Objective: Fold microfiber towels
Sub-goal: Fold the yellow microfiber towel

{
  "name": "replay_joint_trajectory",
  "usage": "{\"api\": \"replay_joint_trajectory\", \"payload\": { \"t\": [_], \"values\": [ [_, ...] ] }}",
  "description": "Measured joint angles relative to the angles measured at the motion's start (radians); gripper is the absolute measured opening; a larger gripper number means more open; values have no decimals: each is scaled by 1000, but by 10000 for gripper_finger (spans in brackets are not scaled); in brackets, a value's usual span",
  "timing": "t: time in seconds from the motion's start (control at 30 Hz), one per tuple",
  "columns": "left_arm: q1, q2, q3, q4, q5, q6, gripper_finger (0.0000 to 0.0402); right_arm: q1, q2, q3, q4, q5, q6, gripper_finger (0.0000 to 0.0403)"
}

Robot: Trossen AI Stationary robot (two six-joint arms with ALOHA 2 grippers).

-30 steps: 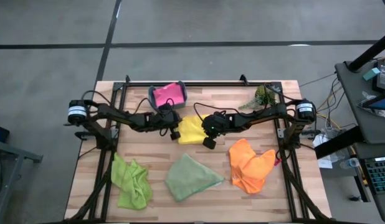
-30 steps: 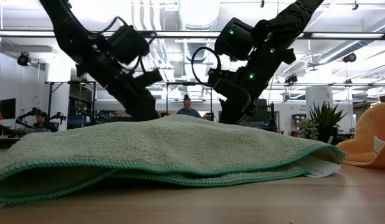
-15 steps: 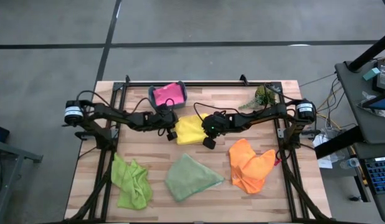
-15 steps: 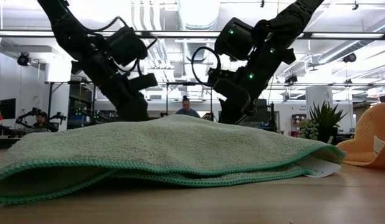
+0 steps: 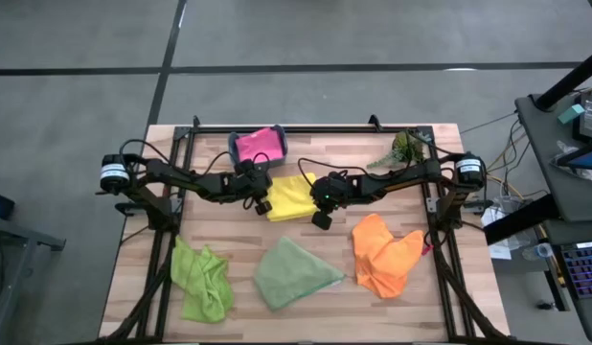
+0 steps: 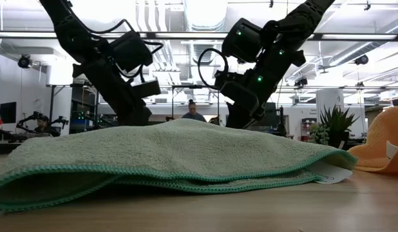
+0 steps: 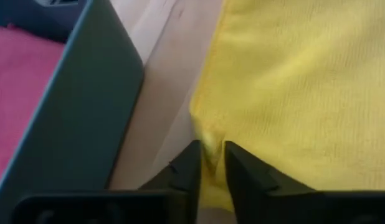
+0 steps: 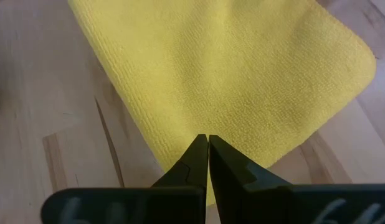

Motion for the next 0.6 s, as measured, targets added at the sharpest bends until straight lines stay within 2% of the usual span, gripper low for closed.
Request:
{"api": "replay_joint_trajectory", "payload": {
  "t": [0.17, 0.3, 0.4, 0.6],
  "values": [
    [0, -36, 0, -102, -22, -24, 142, 0, 0, 0, 0, 0, 0, 9],
    [0, -105, 0, -201, -25, -9, 183, 0, 0, 0, 0, 0, -1, 9],
    [-5, -163, 0, -206, -11, 5, 194, 0, 0, 0, 4, 0, -2, 9],
    [-7, -189, -13, -43, 154, 28, 186, 0, 0, 0, 37, 0, -7, 9]
  ]
}}
